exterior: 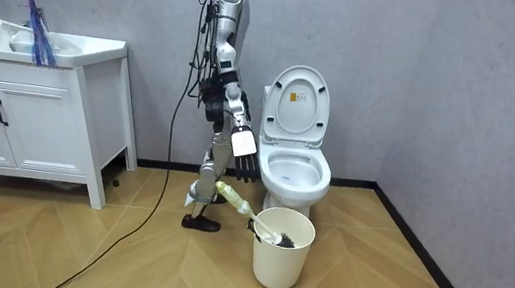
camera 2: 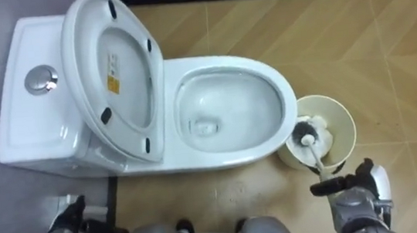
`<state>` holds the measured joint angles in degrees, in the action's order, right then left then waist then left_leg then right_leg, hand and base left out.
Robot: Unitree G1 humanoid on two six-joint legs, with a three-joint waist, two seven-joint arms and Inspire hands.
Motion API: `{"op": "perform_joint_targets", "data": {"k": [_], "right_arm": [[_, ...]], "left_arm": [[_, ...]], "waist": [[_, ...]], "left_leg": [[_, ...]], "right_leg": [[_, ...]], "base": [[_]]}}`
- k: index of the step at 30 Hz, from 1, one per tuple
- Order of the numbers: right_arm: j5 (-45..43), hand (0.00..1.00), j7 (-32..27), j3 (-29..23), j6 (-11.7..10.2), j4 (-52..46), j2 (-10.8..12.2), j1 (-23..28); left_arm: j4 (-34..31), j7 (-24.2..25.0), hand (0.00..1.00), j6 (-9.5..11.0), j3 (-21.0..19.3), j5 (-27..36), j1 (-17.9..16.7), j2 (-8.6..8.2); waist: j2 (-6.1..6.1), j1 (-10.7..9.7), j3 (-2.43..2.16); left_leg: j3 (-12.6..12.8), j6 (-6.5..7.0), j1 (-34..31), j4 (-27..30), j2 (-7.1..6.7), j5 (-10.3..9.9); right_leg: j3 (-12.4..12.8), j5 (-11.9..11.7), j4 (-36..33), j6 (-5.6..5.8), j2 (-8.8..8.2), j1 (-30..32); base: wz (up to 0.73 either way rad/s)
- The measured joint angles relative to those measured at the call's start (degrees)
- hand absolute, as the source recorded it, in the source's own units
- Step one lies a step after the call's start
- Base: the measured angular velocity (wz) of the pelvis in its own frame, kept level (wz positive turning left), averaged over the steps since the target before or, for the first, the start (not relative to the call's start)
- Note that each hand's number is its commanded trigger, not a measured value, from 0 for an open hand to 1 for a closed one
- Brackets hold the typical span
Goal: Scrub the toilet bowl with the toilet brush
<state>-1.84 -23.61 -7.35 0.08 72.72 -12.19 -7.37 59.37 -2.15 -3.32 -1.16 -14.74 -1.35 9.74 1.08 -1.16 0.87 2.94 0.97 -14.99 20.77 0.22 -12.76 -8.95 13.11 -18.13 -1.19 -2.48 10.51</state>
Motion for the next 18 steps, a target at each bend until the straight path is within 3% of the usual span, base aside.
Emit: {"op": "perform_joint_targets", "data": {"k": [3,5,7,9,14,18], "right_arm": [[0.78,0.00,-1.02,0.64,-0.01,1.35,-1.82,-4.25],[0.86,0.00,-1.49,1.96,-0.71,2.96,-2.63,-7.14],[2.00,0.00,-2.21,2.73,-1.61,4.12,-3.22,-9.79],[2.63,0.00,-3.12,4.41,-1.85,4.16,-4.09,-11.18],[3.96,0.00,-3.88,6.37,-1.53,4.61,-6.05,-13.45],[6.38,0.00,-4.41,8.69,-1.25,4.48,-7.90,-14.12]], "left_arm": [[-0.03,0.00,0.00,0.21,1.61,2.77,3.86,0.03],[-0.35,0.00,0.00,1.11,3.27,4.16,6.39,0.00],[-1.27,-0.01,0.00,2.46,5.84,7.11,9.60,-0.03],[-2.89,-0.01,0.00,2.95,8.38,10.09,11.49,-0.14],[-10.29,-0.01,0.00,3.44,12.82,14.55,11.91,-0.59],[-14.48,-0.01,0.00,3.54,14.53,16.04,11.59,-0.47]], "waist": [[-0.02,0.22,0.26],[-0.36,0.21,0.67],[-1.00,0.41,1.48],[-0.96,0.92,1.70],[-0.77,1.89,1.77],[-0.71,3.38,1.85]], "left_leg": [[0.09,0.87,-6.98,2.69,-0.03,0.57],[0.11,1.26,-10.63,4.45,-0.13,0.82],[0.22,1.86,-14.50,6.51,-0.67,1.19],[0.23,2.33,-17.98,7.86,-0.96,1.35],[0.84,3.34,-24.24,9.61,-2.05,2.25],[1.68,3.66,-28.97,11.32,-2.50,2.45]], "right_leg": [[-0.70,0.04,-4.53,0.03,-0.89,7.75],[-1.06,0.33,-7.20,0.06,-1.58,11.67],[-1.09,0.91,-10.22,0.27,-2.51,15.79],[-1.20,1.18,-12.22,0.43,-3.10,19.49],[-1.29,1.26,-16.36,0.75,-5.31,26.79],[-0.51,1.57,-19.90,0.77,-5.91,32.55]], "base": [[0.02],[0.06],[0.11],[0.03],[0.02],[-0.02]]}}
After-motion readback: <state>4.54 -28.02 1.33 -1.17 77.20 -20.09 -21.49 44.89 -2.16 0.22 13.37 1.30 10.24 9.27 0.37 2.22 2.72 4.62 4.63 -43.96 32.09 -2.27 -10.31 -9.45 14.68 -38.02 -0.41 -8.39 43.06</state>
